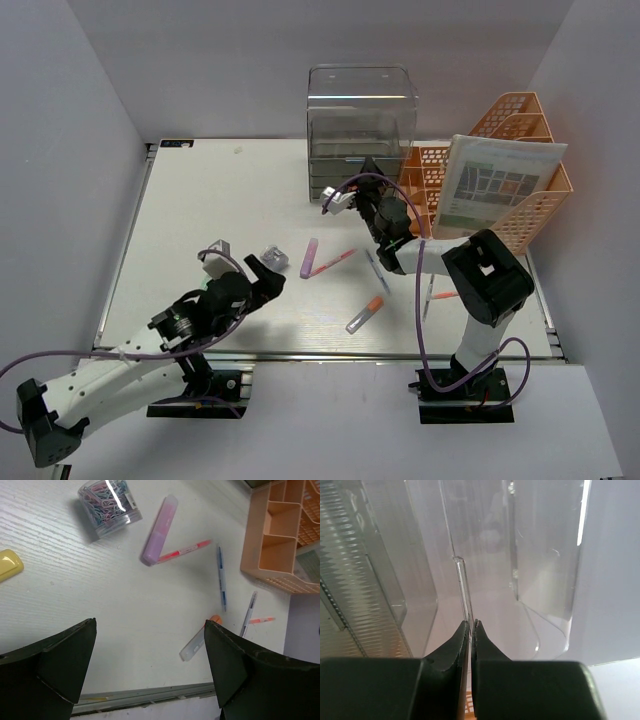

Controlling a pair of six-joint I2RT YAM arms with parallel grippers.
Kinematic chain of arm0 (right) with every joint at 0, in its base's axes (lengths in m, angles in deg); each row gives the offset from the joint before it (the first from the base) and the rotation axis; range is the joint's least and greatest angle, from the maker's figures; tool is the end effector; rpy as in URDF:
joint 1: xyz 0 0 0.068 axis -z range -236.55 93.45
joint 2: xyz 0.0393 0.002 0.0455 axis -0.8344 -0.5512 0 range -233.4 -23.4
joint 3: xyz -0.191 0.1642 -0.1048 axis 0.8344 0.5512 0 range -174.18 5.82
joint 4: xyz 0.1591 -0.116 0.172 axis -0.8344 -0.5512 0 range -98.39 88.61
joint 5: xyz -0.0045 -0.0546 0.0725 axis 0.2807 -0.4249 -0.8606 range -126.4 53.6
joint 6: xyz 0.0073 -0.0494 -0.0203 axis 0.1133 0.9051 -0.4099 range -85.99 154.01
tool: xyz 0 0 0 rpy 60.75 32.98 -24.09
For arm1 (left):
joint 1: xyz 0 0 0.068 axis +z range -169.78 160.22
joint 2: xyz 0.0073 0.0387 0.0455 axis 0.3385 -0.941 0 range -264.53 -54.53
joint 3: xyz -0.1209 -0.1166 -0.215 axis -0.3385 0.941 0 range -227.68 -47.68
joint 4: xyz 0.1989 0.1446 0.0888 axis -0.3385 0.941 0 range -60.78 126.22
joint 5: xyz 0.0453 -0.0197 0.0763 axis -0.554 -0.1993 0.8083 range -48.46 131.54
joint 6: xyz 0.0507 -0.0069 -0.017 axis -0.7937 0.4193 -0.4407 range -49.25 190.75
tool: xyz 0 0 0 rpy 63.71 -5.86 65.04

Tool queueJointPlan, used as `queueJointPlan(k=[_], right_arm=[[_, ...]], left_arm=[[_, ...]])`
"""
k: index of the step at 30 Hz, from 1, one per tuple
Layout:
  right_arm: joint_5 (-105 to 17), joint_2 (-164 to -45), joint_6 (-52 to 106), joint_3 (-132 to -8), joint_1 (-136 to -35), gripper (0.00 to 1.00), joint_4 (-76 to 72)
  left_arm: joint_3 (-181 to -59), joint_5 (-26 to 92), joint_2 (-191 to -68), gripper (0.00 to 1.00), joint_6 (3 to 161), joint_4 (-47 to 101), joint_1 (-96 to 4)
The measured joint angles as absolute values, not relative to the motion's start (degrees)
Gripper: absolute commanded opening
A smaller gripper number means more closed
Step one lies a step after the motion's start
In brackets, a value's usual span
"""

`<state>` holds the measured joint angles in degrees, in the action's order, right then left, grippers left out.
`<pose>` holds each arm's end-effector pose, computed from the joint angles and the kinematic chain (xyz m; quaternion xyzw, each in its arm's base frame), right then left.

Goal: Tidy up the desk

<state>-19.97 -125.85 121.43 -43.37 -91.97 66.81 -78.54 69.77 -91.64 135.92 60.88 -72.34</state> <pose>0.3123 0.2097 0.2387 -0.4752 0.3879 -0.4223 0.6673 0.1002 -0.1031 0.2411 -0.2021 0.8543 -0.2513 0.4077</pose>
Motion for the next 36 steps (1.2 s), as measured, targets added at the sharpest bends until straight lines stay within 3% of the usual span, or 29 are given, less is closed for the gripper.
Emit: queueJointPlan(k=[9, 19, 26, 36], right_arm=[[-20.0, -124.8, 121.4, -46.0, -92.0, 0.0, 66.2], [-20.0, -124.1, 121.2, -46.1, -92.0, 0.0, 66.2], [-20.0, -123.9, 120.9, -46.1, -92.0, 0.0, 66.2], [-20.0, -123.4, 120.2, -46.1, -91.9, 0.0, 66.2]], left_arm=[[-80.1, 72.2, -101.6, 0.98, 134.3, 59.6, -72.3], [-85.1, 72.7, -105.1, 0.98, 106.1, 53.5, -71.9], [-92.3, 71.5, -115.5, 0.98, 88.9, 51.4, -70.3], [-93.7, 61.6, -122.6, 0.98, 76.7, 50.9, -61.2]])
